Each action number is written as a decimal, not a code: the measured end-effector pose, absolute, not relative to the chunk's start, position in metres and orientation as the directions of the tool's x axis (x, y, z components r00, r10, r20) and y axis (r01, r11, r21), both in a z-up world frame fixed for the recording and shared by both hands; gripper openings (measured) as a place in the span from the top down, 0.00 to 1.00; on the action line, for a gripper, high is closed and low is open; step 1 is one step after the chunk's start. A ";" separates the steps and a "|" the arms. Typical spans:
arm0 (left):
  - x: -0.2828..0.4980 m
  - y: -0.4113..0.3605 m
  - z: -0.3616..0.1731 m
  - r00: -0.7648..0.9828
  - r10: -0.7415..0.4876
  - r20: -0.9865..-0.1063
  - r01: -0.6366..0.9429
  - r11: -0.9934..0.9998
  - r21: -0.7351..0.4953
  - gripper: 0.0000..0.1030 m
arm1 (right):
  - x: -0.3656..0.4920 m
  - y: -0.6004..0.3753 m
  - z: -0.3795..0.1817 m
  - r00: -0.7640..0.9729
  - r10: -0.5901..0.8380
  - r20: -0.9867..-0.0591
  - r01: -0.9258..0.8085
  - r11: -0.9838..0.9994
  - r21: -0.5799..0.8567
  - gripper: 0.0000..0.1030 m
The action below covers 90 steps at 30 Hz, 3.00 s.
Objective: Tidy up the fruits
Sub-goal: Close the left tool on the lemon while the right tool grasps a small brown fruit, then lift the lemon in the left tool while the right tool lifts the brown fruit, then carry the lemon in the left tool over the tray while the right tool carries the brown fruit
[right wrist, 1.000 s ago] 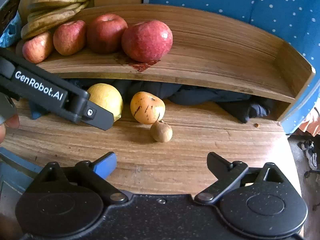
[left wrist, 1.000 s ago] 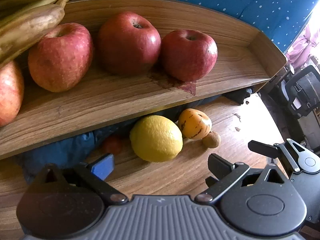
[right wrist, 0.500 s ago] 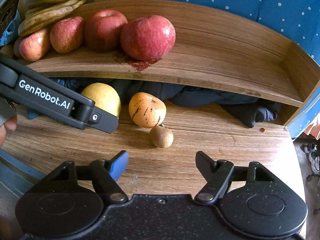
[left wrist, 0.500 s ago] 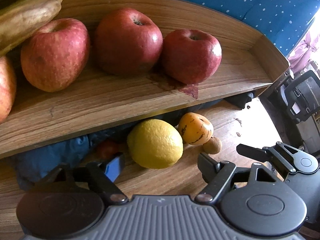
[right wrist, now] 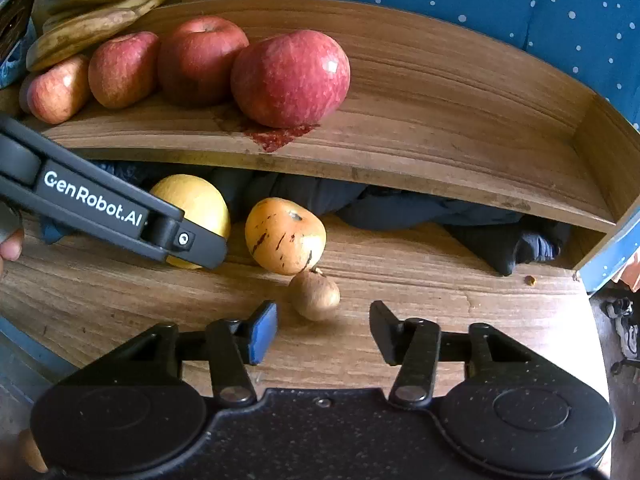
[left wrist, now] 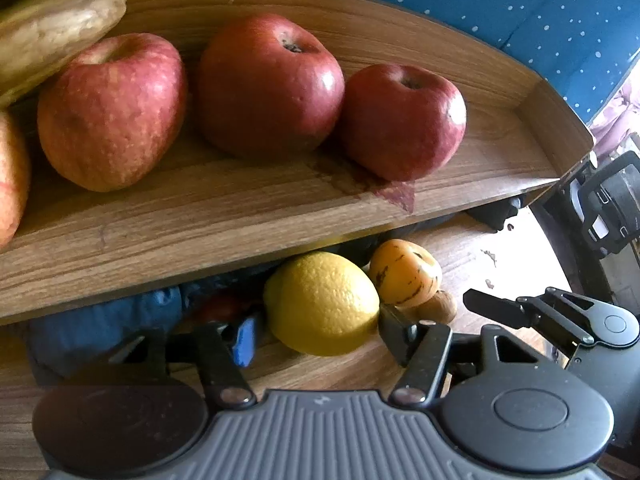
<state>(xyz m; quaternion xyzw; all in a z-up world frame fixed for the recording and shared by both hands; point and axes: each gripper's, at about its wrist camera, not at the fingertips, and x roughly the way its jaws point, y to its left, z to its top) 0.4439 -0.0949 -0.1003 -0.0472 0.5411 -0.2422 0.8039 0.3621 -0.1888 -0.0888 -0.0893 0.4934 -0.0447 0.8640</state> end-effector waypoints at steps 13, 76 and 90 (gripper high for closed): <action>0.447 -0.095 -0.105 0.285 -0.447 -0.848 0.320 0.878 -0.355 0.36 | 0.368 -0.188 -0.093 0.511 -0.147 -0.847 -0.035 0.981 -0.192 0.60; 0.397 -0.062 -0.095 0.232 -0.477 -0.848 0.402 0.840 -0.363 0.38 | 0.296 -0.144 -0.071 0.538 -0.118 -0.835 0.013 0.991 -0.132 0.71; 0.371 -0.047 -0.077 0.293 -0.467 -0.835 0.359 0.863 -0.356 0.38 | 0.274 -0.128 -0.061 0.565 -0.073 -0.822 -0.035 0.993 -0.113 0.71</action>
